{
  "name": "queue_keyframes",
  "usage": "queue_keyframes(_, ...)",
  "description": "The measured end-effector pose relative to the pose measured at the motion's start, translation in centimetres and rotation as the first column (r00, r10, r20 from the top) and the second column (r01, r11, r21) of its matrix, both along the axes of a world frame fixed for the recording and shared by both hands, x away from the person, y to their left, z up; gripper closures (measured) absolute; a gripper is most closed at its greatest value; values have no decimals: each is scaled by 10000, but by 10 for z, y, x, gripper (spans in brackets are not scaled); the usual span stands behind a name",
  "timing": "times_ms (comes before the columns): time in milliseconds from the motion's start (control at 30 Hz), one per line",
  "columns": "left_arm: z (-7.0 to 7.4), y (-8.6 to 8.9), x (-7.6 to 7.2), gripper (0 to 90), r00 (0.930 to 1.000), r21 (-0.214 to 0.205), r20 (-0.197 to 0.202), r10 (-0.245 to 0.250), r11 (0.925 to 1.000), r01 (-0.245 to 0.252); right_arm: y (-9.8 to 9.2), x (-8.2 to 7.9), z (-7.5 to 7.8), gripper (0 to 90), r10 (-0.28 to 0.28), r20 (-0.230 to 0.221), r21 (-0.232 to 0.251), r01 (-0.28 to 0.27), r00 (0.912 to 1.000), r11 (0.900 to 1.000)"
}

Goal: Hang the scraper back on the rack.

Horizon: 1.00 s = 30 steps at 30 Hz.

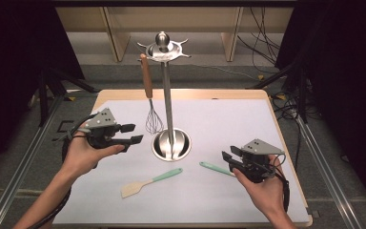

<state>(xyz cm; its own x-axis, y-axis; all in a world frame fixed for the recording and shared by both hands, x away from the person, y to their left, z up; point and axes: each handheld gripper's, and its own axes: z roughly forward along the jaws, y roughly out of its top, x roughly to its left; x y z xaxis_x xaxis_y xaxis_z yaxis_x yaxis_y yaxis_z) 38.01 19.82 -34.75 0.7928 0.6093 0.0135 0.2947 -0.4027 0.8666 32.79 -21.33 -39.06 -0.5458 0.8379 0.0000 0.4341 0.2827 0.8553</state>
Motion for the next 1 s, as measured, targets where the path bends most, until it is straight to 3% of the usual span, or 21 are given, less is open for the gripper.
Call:
queue_keyframes(100, -6, -4, -1, 482, 9997, 258, -214, -139, 9996, 145, 2, -2, 0, 616, 19, -209, 147, -16, 9998, 9999)
queue_keyframes(167, -9, -8, -2, 481, 9992, 438, -353, -195, 9988, 210, 1, -2, 1, 616, -8, -89, 13, 8, 10000, 10000)
queue_keyframes(200, -11, -11, -3, 478, 9980, 425, -540, -314, 9985, 337, 3, -4, 1, 616, -151, -368, 240, 160, 9992, 9996)
queue_keyframes(233, -12, -12, -3, 477, 9976, 715, -539, -442, 9963, 480, 1, -2, 1, 616, 18, -76, 16, -18, 10000, 10000)
queue_keyframes(300, -15, -17, -5, 470, 9962, 806, -717, -500, 9952, 558, 2, -3, 2, 616, -20, -61, 164, 21, 10000, 9999)
queue_keyframes(433, -20, -23, -6, 476, 9934, 1343, -926, -684, 9877, 805, 2, -4, 3, 616, -36, 76, 84, 35, 10000, 10000)
queue_keyframes(467, -21, -25, -6, 478, 9918, 1407, -1010, -787, 9857, 926, 4, -5, 2, 616, -102, -94, 364, 106, 9999, 9993)
queue_keyframes(533, -25, -30, -7, 484, 9889, 1452, -1207, -862, 9840, 1035, 4, -6, 2, 616, -113, -258, 431, 125, 9996, 9990)
queue_keyframes(567, -26, -31, -7, 488, 9877, 1720, -1250, -942, 9784, 1151, 4, -6, 1, 616, -124, -199, 392, 132, 9997, 9991)
queue_keyframes(633, -29, -35, -10, 494, 9836, 1801, -1661, -698, 9786, 999, 4, -6, 1, 616, -186, -248, 417, 197, 9995, 9989)
queue_keyframes(667, -30, -36, -9, 499, 9828, 2209, -1710, -700, 9694, 1075, 4, -6, 1, 616, -138, -206, 374, 146, 9997, 9992)
queue_keyframes(733, -35, -39, -7, 506, 9769, 2322, -1930, -916, 9631, 1361, 3, -6, 1, 616, -183, -285, 298, 191, 9994, 9994)
queue_keyframes(767, -37, -41, -7, 510, 9734, 2468, -2081, -960, 9578, 1472, 4, -5, 1, 616, -144, -372, 494, 162, 9992, 9986)
queue_keyframes(833, -39, -42, -5, 521, 9670, 2812, -2291, -1114, 9435, 1753, 3, -5, 1, 616, -167, -375, 250, 177, 9992, 9995)
queue_keyframes(900, -44, -47, -5, 526, 9581, 2933, -2596, -1211, 9353, 1977, 3, -4, 1, 616, -141, -363, 217, 149, 9992, 9997)
queue_keyframes(933, -46, -49, -4, 529, 9526, 3177, -2734, -1333, 9223, 2203, 3, -4, 1, 616, -126, -354, 210, 134, 9993, 9997)
queue_keyframes(967, -48, -51, -6, 533, 9527, 3036, -2811, -1154, 9311, 2023, 1, -3, 1, 616, -6, -156, 46, 7, 9999, 10000)
queue_keyframes(1000, -50, -53, -6, 538, 9494, 3172, -2897, -1216, 9237, 2151, 4, -5, 1, 616, -180, -529, 262, 194, 9984, 9995)
